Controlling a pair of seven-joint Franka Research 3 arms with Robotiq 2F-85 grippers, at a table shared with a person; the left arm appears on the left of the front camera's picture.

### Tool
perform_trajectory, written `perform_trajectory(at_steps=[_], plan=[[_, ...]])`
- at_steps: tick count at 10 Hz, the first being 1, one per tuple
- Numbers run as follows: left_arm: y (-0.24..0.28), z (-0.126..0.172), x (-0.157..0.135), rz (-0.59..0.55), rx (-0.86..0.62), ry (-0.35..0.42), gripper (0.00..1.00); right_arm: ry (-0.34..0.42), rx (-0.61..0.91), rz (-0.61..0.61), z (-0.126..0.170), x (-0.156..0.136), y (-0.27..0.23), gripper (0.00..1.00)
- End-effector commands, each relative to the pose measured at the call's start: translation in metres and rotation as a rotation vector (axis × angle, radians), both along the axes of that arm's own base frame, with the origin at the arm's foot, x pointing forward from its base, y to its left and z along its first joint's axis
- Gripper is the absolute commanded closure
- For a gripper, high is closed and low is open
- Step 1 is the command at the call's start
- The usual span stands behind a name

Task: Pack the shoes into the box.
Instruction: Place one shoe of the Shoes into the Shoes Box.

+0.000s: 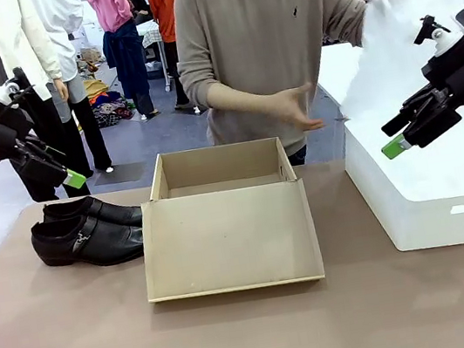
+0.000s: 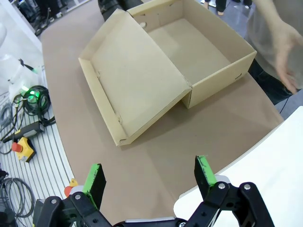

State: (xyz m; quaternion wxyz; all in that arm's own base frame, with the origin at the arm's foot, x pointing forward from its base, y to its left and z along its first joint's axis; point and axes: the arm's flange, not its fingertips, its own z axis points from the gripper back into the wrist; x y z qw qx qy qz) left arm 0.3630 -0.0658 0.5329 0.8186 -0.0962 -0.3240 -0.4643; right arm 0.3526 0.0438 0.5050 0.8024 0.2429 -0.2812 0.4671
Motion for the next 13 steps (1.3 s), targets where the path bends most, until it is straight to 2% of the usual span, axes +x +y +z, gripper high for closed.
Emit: perform_trajectory(at_steps=[1,5,9,13], plan=[[0.004,0.004,0.004,-0.029,0.029,0.008,0.0,-0.02,0.02,0.024,0.0,0.004,-0.001,0.0],[0.01,0.013,0.021,-0.102,0.134,0.036,0.0,-0.02,0.02,0.024,0.0,0.004,-0.001,0.0],[0.024,0.022,0.047,-0.273,0.295,0.071,0.0,-0.02,0.02,0.024,0.0,0.004,-0.001,0.0],[0.037,0.039,0.081,-0.319,0.399,0.118,0.0,-0.02,0.02,0.024,0.0,0.004,-0.001,0.0]])
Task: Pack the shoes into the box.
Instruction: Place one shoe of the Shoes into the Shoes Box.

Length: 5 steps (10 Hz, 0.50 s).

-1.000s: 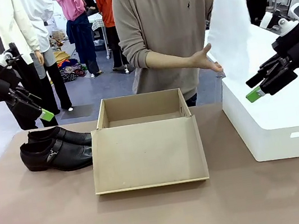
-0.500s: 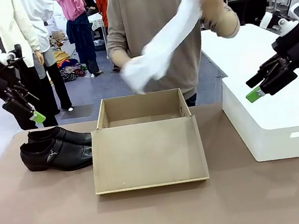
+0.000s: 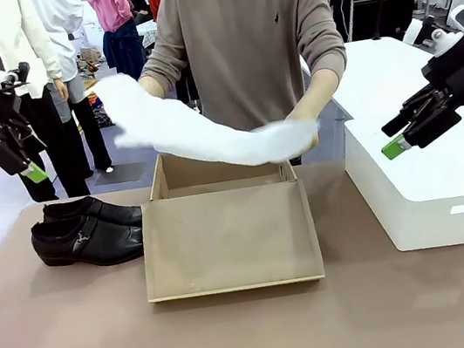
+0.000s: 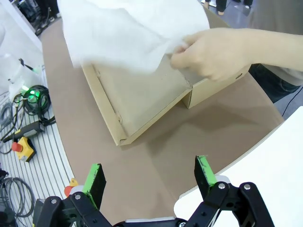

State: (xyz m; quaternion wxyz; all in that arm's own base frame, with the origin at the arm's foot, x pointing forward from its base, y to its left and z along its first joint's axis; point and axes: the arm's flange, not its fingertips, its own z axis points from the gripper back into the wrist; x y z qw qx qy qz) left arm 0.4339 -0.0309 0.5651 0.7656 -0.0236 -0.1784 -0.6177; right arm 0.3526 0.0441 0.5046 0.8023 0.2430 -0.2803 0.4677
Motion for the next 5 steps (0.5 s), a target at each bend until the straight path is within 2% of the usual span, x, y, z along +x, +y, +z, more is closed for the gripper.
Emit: perform_trajectory(at_steps=[1,3,5], plan=[[0.004,0.008,0.017,-0.075,0.089,0.025,0.0,-0.021,0.021,0.023,0.0,0.004,-0.001,0.0],[0.007,0.003,0.025,-0.164,0.155,0.071,0.0,-0.021,0.021,0.023,0.0,0.004,-0.001,0.0],[0.009,-0.003,0.03,-0.198,0.182,0.075,0.0,-0.021,0.021,0.023,0.0,0.004,-0.001,0.0]])
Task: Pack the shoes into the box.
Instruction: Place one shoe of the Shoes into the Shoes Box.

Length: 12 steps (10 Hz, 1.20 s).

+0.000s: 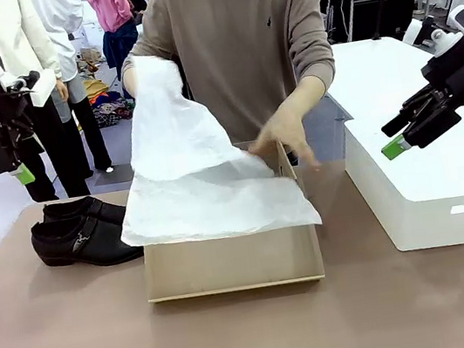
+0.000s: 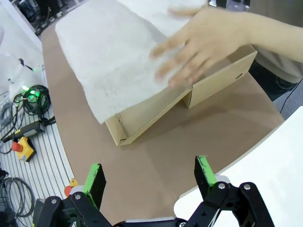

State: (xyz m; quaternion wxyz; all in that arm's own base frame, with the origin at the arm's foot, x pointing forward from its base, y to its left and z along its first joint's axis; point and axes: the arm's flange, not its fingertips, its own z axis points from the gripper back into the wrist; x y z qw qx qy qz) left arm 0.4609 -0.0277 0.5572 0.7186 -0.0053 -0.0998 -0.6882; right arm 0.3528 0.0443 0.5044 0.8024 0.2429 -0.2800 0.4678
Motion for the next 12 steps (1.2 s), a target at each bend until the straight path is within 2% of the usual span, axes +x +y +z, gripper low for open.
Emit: perform_trajectory(at_steps=[1,2,8,12], plan=[[0.006,0.006,0.003,-0.012,0.028,-0.032,0.0,-0.022,0.021,0.023,0.0,0.004,-0.001,0.0],[0.0,0.0,0.0,0.0,0.0,0.0,0.0,-0.022,0.021,0.023,0.0,0.004,-0.001,0.0],[-0.001,0.0,0.001,-0.007,0.01,-0.004,0.0,-0.022,0.021,0.023,0.0,0.004,-0.001,0.0],[0.01,-0.004,0.041,-0.004,0.072,-0.003,0.0,-0.022,0.021,0.023,0.0,0.004,-0.001,0.0]])
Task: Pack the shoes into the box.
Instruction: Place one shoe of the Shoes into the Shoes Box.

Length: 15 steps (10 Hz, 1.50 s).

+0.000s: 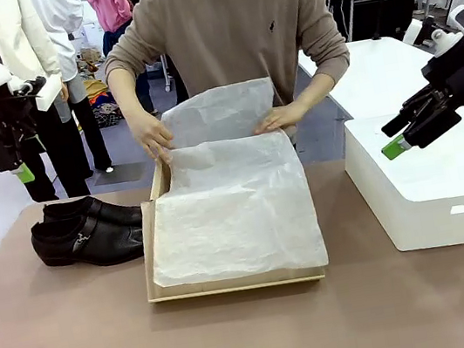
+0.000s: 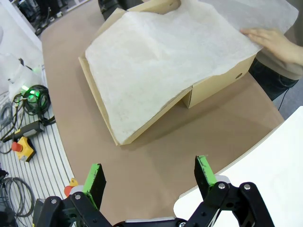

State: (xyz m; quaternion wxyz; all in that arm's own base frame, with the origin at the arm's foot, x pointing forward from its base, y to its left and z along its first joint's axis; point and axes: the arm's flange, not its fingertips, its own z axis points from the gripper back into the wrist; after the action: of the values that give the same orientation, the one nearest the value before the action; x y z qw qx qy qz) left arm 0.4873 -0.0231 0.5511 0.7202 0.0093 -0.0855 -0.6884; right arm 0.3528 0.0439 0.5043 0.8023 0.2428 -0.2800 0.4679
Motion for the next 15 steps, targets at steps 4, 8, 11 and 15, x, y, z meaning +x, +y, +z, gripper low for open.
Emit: perform_trajectory(at_steps=[4,8,11,15], plan=[[0.018,-0.028,0.055,0.028,0.043,0.005,0.0,-0.022,0.021,0.022,0.0,0.004,-0.001,0.0],[0.025,-0.06,0.083,0.004,0.064,0.027,0.0,-0.022,0.021,0.022,0.0,0.004,-0.001,0.0],[0.025,-0.074,0.09,-0.018,0.061,0.043,0.0,-0.022,0.021,0.022,0.0,0.004,-0.001,0.0],[0.02,-0.078,0.087,0.013,0.051,0.05,0.0,-0.022,0.021,0.022,0.0,0.004,-0.001,0.0]])
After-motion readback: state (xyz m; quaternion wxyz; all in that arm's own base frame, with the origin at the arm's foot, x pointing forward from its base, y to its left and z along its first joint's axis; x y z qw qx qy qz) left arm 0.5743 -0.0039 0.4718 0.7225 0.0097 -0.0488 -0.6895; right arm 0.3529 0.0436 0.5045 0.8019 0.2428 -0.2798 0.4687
